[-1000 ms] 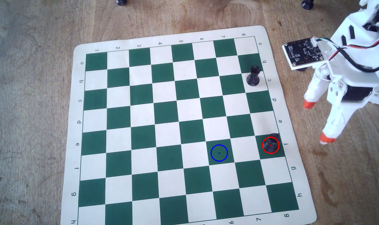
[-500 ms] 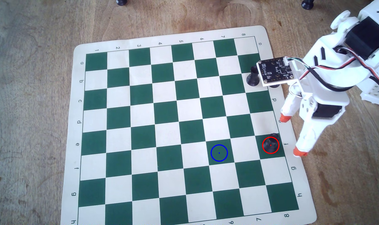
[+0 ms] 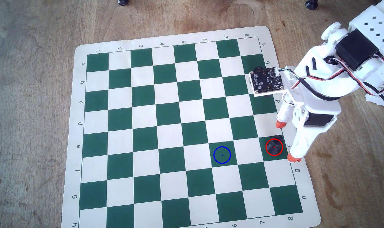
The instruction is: Move the chess piece from red to blue
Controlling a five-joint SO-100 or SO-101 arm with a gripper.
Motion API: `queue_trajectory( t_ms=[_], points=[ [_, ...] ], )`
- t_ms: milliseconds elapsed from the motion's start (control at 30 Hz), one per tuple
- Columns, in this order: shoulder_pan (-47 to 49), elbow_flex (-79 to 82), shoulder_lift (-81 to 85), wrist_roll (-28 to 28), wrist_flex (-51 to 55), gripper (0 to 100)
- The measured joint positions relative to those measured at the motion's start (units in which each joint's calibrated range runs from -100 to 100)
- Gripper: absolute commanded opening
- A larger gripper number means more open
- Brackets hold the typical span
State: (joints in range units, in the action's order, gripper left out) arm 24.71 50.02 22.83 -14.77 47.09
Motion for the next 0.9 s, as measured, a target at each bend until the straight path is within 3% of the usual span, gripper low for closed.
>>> queue_trajectory(
  t_ms=[633, 900],
  points=[
    [0.0, 2.0, -0.3, -0.3, -6.9, 27],
    [0.0, 2.8, -2.3, -0.3, -9.2, 22]
  ],
)
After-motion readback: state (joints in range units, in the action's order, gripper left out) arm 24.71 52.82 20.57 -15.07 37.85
